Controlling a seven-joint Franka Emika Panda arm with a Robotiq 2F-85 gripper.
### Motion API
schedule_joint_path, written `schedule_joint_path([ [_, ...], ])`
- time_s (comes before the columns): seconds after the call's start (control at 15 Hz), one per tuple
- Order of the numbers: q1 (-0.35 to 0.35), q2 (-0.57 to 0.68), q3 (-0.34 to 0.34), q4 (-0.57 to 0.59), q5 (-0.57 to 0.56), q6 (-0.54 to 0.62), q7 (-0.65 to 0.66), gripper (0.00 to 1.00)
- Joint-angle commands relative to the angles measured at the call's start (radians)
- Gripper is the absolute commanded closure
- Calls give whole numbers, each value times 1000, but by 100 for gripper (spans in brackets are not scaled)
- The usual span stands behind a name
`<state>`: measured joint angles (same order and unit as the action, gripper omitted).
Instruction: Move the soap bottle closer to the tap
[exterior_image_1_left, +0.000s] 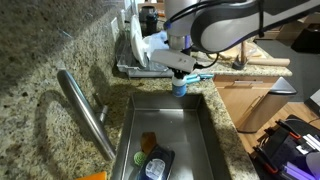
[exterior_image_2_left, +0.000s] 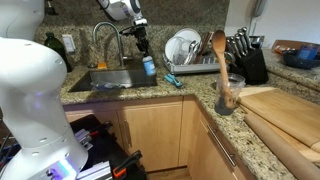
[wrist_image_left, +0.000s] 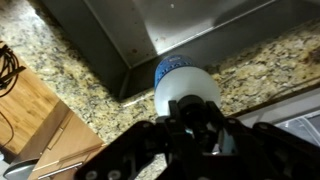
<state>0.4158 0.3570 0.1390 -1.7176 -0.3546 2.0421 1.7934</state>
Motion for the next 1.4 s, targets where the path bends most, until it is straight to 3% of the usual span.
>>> schedule_joint_path([
  [0.0,-25,68,11,119,54,37,-63,94],
  [0.27,-50,122,53,224,239,10,-321,94],
  [0.47,-28,111,39,242,267,-83,-396,94],
  [0.53,-12,112,20,218,247,-27,-341,76],
  [0.73,-9,113,23,228,250,-56,-365,76],
  [0.8,-10,113,22,228,250,-57,-368,94],
  [1.0,20,217,20,350,225,-74,-372,94],
  [1.33,139,392,12,615,142,-101,-412,94],
])
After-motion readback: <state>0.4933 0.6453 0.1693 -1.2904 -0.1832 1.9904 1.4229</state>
